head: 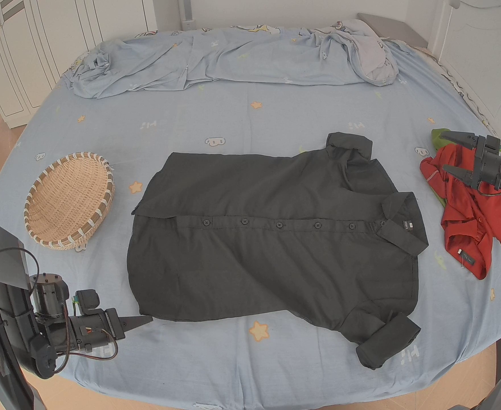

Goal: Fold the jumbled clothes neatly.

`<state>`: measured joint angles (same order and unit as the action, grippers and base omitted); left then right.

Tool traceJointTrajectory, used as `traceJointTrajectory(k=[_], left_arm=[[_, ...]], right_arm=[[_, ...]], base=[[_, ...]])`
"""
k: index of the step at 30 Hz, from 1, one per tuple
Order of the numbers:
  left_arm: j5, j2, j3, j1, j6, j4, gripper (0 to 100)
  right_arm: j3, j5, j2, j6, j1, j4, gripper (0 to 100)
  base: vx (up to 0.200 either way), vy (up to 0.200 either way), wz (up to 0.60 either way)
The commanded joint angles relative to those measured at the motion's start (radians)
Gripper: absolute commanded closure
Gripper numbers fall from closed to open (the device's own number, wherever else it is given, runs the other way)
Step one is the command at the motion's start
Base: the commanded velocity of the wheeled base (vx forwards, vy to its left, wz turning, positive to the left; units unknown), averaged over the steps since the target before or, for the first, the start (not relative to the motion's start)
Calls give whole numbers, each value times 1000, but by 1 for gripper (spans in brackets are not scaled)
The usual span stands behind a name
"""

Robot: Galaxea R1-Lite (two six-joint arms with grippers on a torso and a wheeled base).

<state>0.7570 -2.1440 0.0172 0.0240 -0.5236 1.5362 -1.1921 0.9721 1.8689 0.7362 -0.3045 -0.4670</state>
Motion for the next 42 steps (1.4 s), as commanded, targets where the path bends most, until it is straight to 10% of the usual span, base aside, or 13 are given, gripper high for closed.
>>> traceJointTrajectory(k=[1,14,19,34,35,42], left_arm=[[4,92,-17,74,5,-33,100],[19,98,-17,257,168,-177,100],[133,148,-17,232,160,-254,100],[142,133,-17,132,154,-268,100],[142,131,-17,131,154,-266,0],[142,101,-17,129,152,-263,0]], right_arm=[[3,0,16,0,1,5,0],[25,0,27,-4,1,4,0],[25,0,27,-4,2,5,0],[31,0,29,-4,1,1,0],[29,0,29,-4,1,1,0],[31,0,29,-6,1,-1,0]], base=[[0,0,0],[0,0,0],[0,0,0],[0,0,0],[0,0,0],[0,0,0]])
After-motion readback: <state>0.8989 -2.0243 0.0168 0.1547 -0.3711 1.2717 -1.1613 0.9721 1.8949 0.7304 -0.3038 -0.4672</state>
